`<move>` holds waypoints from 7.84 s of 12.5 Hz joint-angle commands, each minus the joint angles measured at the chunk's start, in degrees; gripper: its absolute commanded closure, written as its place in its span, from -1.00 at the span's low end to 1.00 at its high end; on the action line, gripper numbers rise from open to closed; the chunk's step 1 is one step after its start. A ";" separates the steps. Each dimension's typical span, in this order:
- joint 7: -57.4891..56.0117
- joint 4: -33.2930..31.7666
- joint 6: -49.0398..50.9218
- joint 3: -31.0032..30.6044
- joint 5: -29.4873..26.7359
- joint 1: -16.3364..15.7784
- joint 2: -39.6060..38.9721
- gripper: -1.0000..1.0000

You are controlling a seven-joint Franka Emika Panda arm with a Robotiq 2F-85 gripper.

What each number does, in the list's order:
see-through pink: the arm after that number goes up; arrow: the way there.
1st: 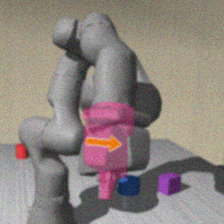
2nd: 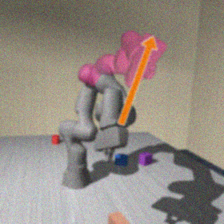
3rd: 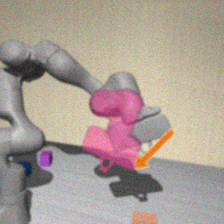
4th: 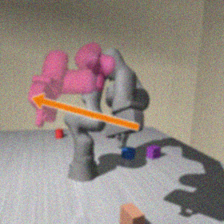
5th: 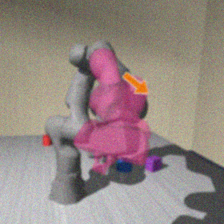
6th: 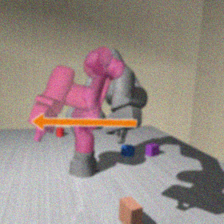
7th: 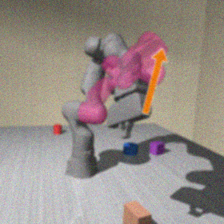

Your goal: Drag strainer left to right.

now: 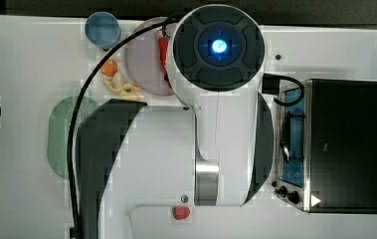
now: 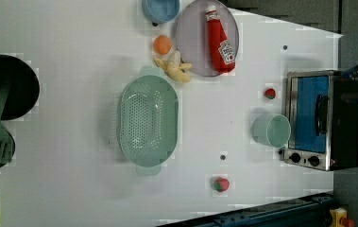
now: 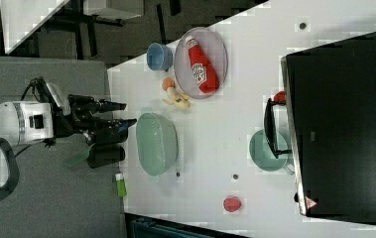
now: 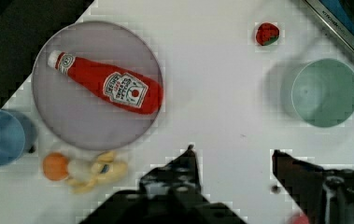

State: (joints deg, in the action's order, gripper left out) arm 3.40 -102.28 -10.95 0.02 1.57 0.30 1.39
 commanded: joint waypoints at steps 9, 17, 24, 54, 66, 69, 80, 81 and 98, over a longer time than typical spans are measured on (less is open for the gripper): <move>13.59 -6.25 7.15 -13.71 1.03 -1.73 12.08 -1.00; 48.96 -8.12 -6.48 -30.42 1.12 -2.03 -5.41 -1.00; 69.34 -12.45 -25.49 -31.68 2.45 -3.28 -21.57 -1.00; 65.23 -31.40 -50.33 -17.79 11.65 5.20 -25.57 -1.00; 53.64 -32.46 -52.29 -8.29 11.65 11.43 -24.55 -1.00; 47.38 -32.48 -52.75 -5.99 11.66 12.15 -24.55 -1.00; 32.94 -32.06 -52.71 -5.13 11.65 13.12 -17.84 -1.00; 28.53 -31.85 -51.09 -6.06 11.66 13.13 -14.86 -1.00; 1.47 -1.50 7.37 -9.48 -0.36 13.02 8.08 -1.00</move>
State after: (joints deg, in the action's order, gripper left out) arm 8.14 -102.62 -4.46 -9.58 0.74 12.08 11.53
